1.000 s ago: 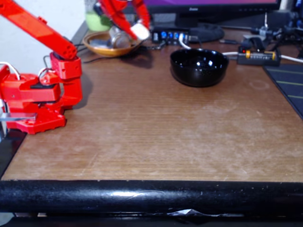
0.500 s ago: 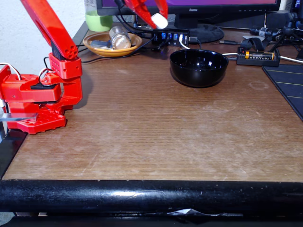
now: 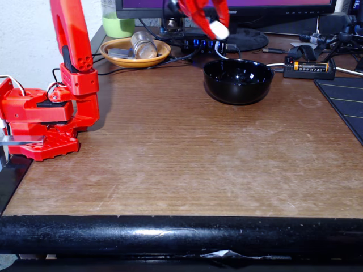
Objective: Ramasse la gomme et mets-la dans le bol.
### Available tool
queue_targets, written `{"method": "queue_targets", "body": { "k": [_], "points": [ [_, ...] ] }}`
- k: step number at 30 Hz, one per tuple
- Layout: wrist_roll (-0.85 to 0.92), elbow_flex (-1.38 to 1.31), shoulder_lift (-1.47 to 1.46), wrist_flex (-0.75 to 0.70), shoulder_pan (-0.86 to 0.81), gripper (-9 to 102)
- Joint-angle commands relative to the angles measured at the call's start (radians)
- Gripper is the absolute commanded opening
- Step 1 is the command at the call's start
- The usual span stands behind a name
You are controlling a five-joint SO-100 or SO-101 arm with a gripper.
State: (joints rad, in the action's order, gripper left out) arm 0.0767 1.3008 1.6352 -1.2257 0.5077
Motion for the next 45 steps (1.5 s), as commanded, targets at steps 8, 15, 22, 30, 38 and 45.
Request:
{"method": "queue_targets", "body": {
  "k": [8, 15, 22, 30, 38, 45],
  "points": [
    [0.014, -0.195, -0.130, 0.054, -0.026, -6],
    [0.031, -0.213, -0.213, 0.112, -0.060, -6],
    [0.046, -0.187, -0.244, 0.163, -0.057, -6],
    [0.055, -0.189, -0.267, 0.172, -0.043, -5],
    [0.060, -0.170, -0.273, 0.179, -0.046, 13],
    [0.044, -0.135, -0.261, 0.206, -0.064, 25]
  ]
}}
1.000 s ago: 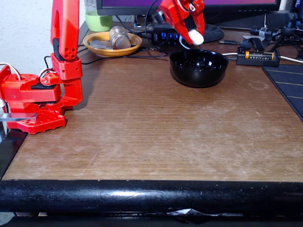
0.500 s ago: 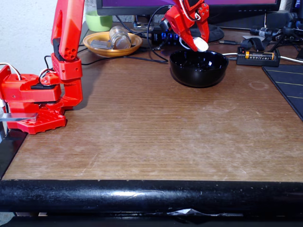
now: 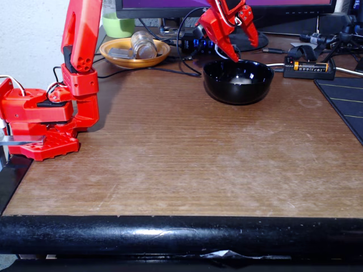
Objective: Ramasse la gomme et mets-la dans le bol.
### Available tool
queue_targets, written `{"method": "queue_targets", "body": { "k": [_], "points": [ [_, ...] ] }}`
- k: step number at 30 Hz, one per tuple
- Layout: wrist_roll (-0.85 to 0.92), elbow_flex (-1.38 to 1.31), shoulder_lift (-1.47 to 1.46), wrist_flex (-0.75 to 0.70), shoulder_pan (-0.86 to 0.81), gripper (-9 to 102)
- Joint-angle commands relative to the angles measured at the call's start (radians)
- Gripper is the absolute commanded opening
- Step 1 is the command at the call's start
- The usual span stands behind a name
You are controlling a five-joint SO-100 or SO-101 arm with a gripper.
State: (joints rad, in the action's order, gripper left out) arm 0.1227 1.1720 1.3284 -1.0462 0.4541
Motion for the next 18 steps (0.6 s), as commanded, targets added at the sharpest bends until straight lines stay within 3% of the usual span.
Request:
{"method": "queue_targets", "body": {
  "k": [1, 2, 4, 18],
  "points": [
    [0.005, -0.002, 0.048, 0.028, -0.012, 24],
    [0.020, 0.006, 0.051, 0.029, -0.012, 18],
    [0.025, 0.009, 0.052, 0.026, -0.014, -6],
    [0.043, 0.021, 0.284, -0.184, -0.058, -6]
  ]
}}
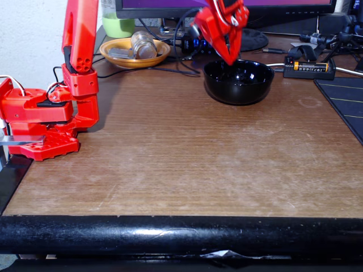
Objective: Ramasse la gomme et mets-la dans le bol.
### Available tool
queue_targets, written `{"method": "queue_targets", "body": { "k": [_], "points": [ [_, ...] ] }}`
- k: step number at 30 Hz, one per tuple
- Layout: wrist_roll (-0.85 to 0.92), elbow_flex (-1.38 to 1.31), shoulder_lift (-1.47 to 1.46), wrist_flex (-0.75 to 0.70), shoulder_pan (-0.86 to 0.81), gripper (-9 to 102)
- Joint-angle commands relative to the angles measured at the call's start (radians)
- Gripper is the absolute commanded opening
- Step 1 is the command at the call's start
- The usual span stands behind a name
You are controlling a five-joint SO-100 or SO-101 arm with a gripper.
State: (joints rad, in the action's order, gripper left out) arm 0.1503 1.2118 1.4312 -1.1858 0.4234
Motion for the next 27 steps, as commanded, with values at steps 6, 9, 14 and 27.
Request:
{"method": "queue_targets", "body": {
  "k": [6, 9, 14, 27],
  "points": [
    [0.052, 0.086, 0.388, -0.167, -0.156, -6],
    [0.091, 0.224, 0.491, -0.114, -0.265, -6],
    [0.130, 0.371, 0.574, 0.005, -0.436, -6],
    [0.155, 0.706, 0.847, -0.051, -0.724, -6]
  ]
}}
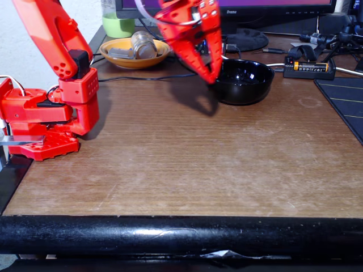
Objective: Ramasse la gomme et mets-la dans le bol.
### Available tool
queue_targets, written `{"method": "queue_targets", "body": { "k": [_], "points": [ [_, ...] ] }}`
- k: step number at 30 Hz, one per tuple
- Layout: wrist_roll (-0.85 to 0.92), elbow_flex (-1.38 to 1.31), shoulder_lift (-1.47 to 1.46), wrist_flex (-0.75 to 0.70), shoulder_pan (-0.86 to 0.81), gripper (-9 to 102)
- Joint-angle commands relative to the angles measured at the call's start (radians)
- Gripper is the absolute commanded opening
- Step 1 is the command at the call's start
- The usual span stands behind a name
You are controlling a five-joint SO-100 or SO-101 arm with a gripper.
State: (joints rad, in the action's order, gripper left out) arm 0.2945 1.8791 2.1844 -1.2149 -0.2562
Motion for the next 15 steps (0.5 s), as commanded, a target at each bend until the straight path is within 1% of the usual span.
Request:
{"method": "queue_targets", "body": {
  "k": [1, 4, 8, 15],
  "points": [
    [0.003, 0.078, 0.107, -0.035, -0.046, -6],
    [-0.005, 0.222, 0.152, -0.080, -0.025, -6],
    [-0.037, 0.334, 0.216, -0.078, 0.003, -6],
    [-0.103, 0.545, 0.357, 0.057, 0.140, -6]
  ]
}}
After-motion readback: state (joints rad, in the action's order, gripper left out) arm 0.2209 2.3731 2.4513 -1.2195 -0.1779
